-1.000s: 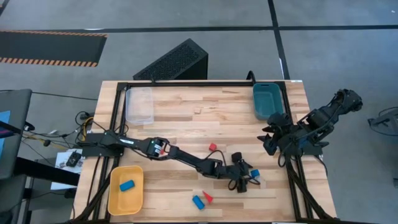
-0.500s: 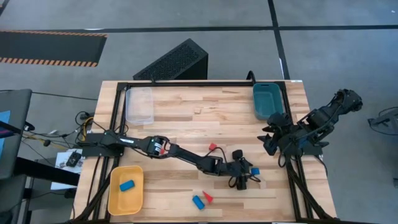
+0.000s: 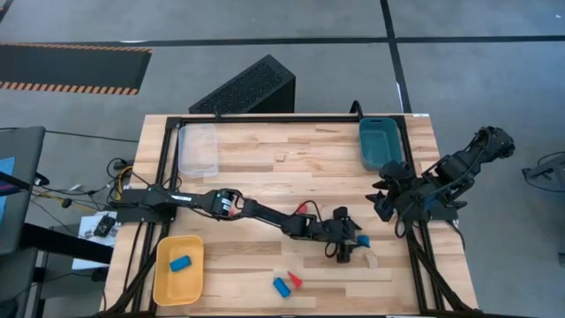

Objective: Sort & place blocks by color
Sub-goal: Put the top blue block into the yellow bin

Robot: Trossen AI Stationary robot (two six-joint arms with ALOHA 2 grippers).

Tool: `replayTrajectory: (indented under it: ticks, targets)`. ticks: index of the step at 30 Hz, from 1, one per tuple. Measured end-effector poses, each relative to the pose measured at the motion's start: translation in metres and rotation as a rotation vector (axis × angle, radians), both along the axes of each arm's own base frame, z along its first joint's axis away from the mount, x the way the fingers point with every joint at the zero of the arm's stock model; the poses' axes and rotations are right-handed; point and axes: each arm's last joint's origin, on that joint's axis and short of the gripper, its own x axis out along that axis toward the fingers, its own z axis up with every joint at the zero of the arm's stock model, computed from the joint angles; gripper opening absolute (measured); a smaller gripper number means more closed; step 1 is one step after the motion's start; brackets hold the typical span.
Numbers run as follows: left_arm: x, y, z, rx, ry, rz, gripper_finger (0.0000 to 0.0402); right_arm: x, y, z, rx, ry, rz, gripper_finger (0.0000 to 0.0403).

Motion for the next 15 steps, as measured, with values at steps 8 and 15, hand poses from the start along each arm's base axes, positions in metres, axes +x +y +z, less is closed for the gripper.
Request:
replayTrajectory:
  ticks: [8, 15]
  targets:
    - [0.001, -0.006, -0.017, -0.046, -0.097, -0.087, 0.0202, 0.0, 0.0, 0.0, 0.01, -0.006, -0.003, 0.0244]
    - [0.0, -0.01, -0.019, -0.019, -0.076, 0.01, 0.0176, 0.0, 0.001, 0.0, 0.031, 0.004, -0.003, 0.0244]
